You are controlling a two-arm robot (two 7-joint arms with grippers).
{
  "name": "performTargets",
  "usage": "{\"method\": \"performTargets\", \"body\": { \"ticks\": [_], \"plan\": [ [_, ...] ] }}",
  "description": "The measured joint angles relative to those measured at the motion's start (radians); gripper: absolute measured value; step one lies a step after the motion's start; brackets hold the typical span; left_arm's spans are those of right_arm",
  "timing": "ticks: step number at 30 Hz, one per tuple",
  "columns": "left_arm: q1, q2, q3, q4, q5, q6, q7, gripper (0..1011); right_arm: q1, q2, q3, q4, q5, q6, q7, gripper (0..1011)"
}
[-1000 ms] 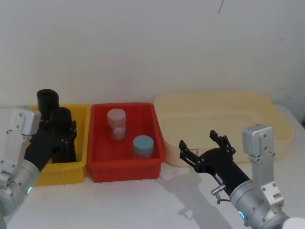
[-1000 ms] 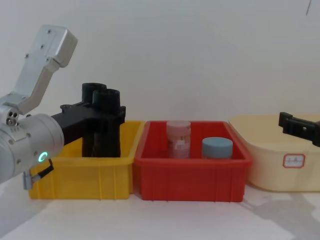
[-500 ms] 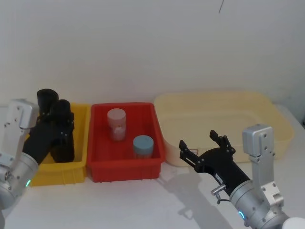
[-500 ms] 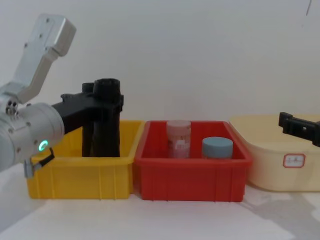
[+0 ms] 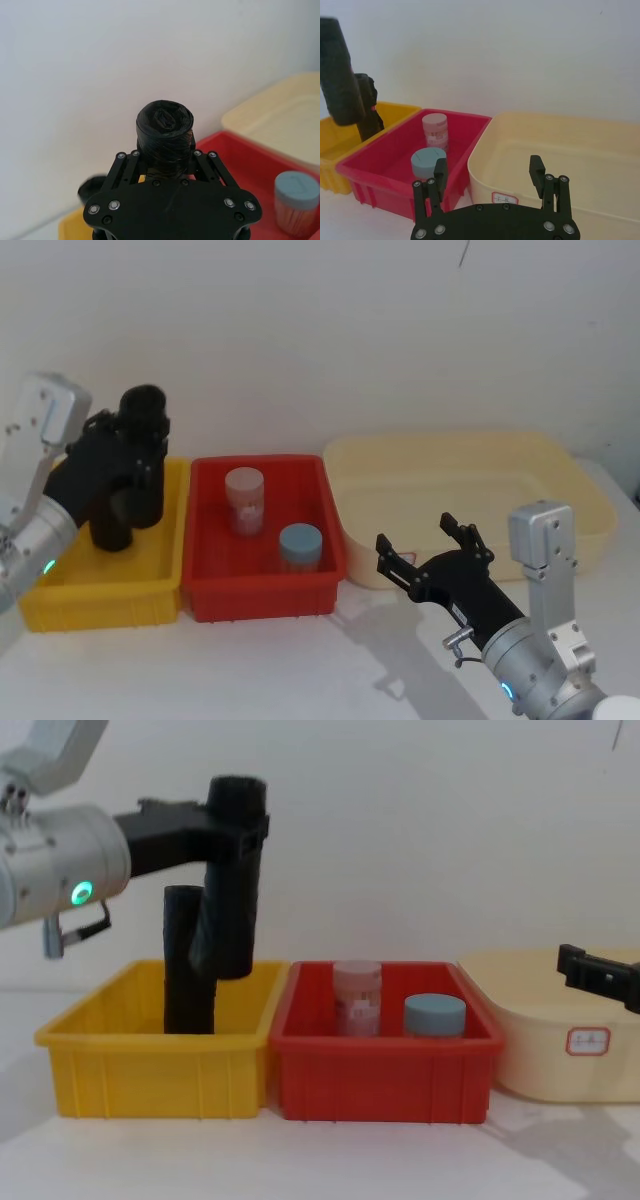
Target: Pick up the garbage bag with the one hand and transfer it to the other hand.
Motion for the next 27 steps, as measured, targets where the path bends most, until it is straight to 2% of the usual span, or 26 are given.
{"method": "performTargets", "body": {
  "ticks": [7,14,21,27],
  "plan": [
    [-0.045,0.003,0.021,-0.028,0.001,0.021,-0.058,381,0.000,0.000,0.000,0.000,0.000,0.000,0.000,999],
    [-0.098,-0.015,0.057,-0.025,-0.007,0.028,-0.122,381,0.000,0.000,0.000,0.000,0.000,0.000,0.000,1000],
    [-0.151,-0.055,0.100,0.022,-0.026,0.018,-0.186,381,0.000,0.000,0.000,0.000,0.000,0.000,0.000,1000],
    [-0.198,-0.109,0.142,0.098,-0.051,-0.006,-0.241,381,0.000,0.000,0.000,0.000,0.000,0.000,0.000,1000]
  ]
}}
